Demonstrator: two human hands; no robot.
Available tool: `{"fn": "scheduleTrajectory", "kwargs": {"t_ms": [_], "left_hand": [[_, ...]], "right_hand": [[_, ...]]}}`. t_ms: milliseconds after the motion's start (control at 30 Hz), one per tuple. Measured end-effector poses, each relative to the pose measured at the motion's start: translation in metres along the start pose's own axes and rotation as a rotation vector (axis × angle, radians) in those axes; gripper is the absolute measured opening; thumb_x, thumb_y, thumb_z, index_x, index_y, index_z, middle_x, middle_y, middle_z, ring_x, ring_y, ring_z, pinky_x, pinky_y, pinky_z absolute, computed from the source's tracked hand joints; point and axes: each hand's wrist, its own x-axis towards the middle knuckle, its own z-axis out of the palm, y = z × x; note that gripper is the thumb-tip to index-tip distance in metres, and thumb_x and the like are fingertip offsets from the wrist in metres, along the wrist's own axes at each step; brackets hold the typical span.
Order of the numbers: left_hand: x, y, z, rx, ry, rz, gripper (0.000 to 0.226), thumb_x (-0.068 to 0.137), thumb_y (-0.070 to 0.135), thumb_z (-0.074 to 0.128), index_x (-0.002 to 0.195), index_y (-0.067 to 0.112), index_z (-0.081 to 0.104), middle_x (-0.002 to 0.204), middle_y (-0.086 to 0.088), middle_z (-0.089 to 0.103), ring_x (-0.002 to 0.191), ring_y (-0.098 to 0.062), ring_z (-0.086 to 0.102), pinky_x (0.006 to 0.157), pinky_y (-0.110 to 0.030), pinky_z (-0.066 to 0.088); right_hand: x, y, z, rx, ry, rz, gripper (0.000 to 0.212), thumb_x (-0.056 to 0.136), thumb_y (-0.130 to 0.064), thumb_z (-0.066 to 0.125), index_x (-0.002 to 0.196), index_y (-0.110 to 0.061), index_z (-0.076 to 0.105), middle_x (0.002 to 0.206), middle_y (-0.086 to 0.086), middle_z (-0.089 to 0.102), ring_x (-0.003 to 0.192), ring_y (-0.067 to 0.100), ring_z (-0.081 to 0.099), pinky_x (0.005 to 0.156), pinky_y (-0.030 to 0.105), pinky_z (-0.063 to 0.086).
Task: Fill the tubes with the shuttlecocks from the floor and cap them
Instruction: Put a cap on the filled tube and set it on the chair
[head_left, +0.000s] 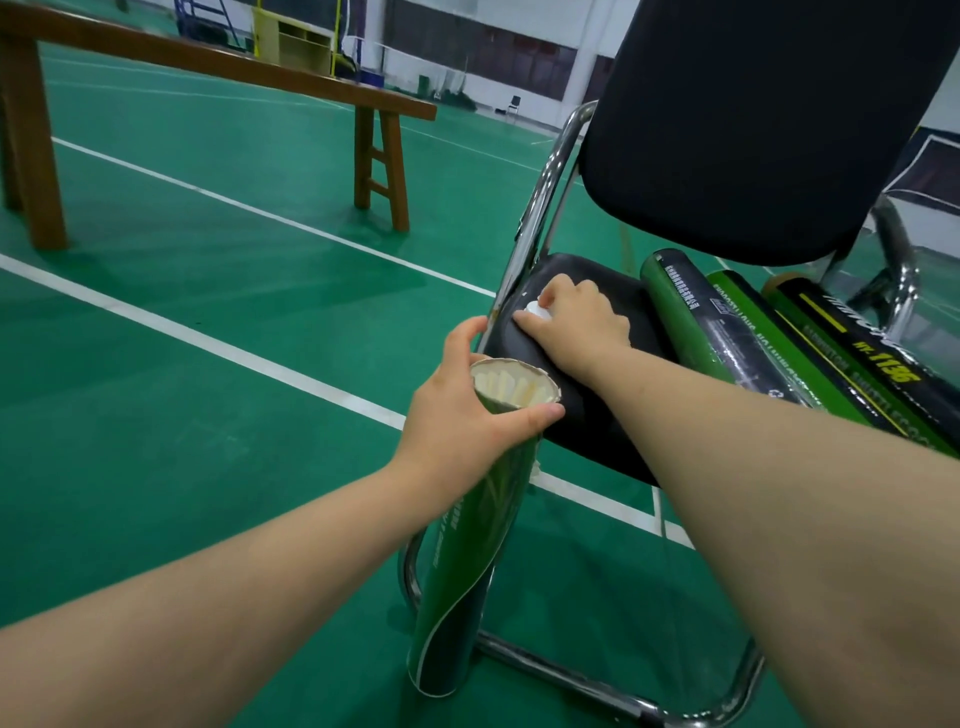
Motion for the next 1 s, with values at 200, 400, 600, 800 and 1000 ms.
{"fn": "scheduleTrajectory", "kwargs": {"t_ms": [200,400,600,800,1000], "left_hand": [[-0.005,0.001,0.001,0.006,0.01,-0.001,0.088,0.064,0.042,0.079,0.136,0.035,0.029,0.109,0.009,0.053,0.101,-0.012,0.052,0.082,-0.018,0.034],[-0.009,0.0,-0.004,0.014,0.004,-0.014,0.089,0.063,0.042,0.08,0.136,0.035,0.029,0.111,0.007,0.053,0.102,-0.013,0.052,0.083,-0.019,0.034],[-0.009,-0.005,-0.01,0.029,0.007,-0.019,0.091,0.062,0.042,0.08,0.136,0.035,0.029,0.112,0.006,0.054,0.103,-0.014,0.052,0.084,-0.021,0.035],[-0.013,-0.012,-0.01,0.029,-0.001,-0.043,0.091,0.061,0.042,0.081,0.136,0.036,0.029,0.113,0.006,0.053,0.105,-0.015,0.053,0.087,-0.022,0.036],[-0.024,-0.016,-0.007,0.015,-0.018,-0.066,0.09,0.062,0.041,0.081,0.136,0.036,0.029,0.113,0.008,0.053,0.103,-0.013,0.052,0.084,-0.021,0.034]], "right_hand": [[-0.008,-0.004,-0.002,-0.06,0.138,-0.024,0.044,0.085,-0.046,0.052,0.121,-0.021,0.045,0.12,0.006,0.056,0.113,0.03,0.049,0.087,0.043,0.036],[-0.006,0.0,-0.003,-0.13,0.034,-0.035,0.045,0.089,-0.05,0.043,0.124,-0.023,0.05,0.133,0.006,0.04,0.125,0.03,0.033,0.096,0.048,0.032],[0.003,0.004,-0.015,-0.199,-0.141,0.049,0.073,0.079,-0.071,0.041,0.131,-0.02,0.04,0.136,0.009,0.046,0.13,0.033,0.034,0.107,0.059,0.019],[0.001,0.003,-0.022,-0.346,0.041,-0.122,0.067,0.076,-0.075,0.045,0.128,-0.032,0.047,0.13,0.011,0.047,0.121,0.035,0.041,0.101,0.049,0.026],[-0.01,0.003,-0.021,-0.074,0.042,-0.046,0.049,0.08,-0.048,0.056,0.121,-0.022,0.045,0.123,0.01,0.047,0.111,0.036,0.049,0.092,0.044,0.035]]}}
